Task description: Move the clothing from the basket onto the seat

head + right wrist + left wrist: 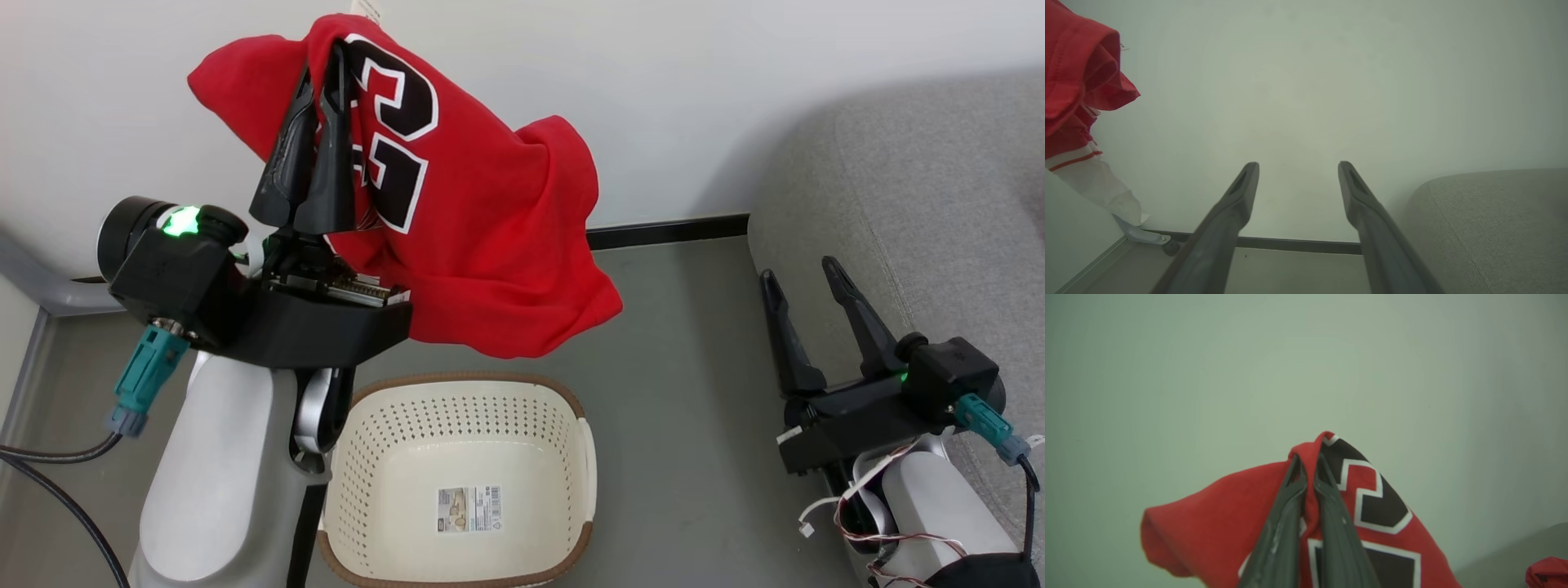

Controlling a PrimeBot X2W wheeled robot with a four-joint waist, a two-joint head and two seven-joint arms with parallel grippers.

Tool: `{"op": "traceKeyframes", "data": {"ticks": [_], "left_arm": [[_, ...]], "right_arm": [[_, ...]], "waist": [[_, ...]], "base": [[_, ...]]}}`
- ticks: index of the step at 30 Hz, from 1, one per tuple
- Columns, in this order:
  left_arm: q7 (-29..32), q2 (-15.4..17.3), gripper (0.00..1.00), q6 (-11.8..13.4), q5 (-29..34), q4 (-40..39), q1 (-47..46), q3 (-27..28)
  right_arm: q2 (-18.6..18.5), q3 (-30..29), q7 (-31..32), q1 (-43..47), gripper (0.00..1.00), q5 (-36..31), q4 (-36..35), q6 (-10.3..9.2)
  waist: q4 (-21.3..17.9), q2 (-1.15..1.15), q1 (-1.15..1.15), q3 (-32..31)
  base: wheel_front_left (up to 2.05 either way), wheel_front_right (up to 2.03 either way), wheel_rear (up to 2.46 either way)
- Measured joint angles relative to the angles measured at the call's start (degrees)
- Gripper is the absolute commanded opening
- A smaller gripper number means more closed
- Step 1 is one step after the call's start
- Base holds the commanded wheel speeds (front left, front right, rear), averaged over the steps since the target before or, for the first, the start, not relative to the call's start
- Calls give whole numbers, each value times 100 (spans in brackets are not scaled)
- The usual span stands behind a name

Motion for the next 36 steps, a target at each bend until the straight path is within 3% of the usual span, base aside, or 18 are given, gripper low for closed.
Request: {"op": "traceKeyframes", "data": {"ticks": [9, 21, 29, 36], "left_arm": [[0, -1, 0, 1, 31, 25, 1, -54], [0, -20, 0, 1, 73, 64, 1, -243], [0, -45, 0, 0, 81, 52, -1, -404], [0, -63, 0, 0, 131, 16, -10, -500]], "right_arm": [[107, 438, -1, -185, 100, 2, -834, 103], [183, 1769, -1, -787, 100, 231, -1546, 153], [144, 2459, -1, -1195, 100, 475, -1099, 153], [135, 2708, -1, -1377, 100, 482, -537, 153]], "waist": [[3, 0, 0, -4], [47, 1, 0, 42], [121, 1, 0, 90], [196, 1, 0, 117]], "base": [[0, 0, 0], [0, 0, 0], [0, 0, 0], [0, 0, 0]]}}
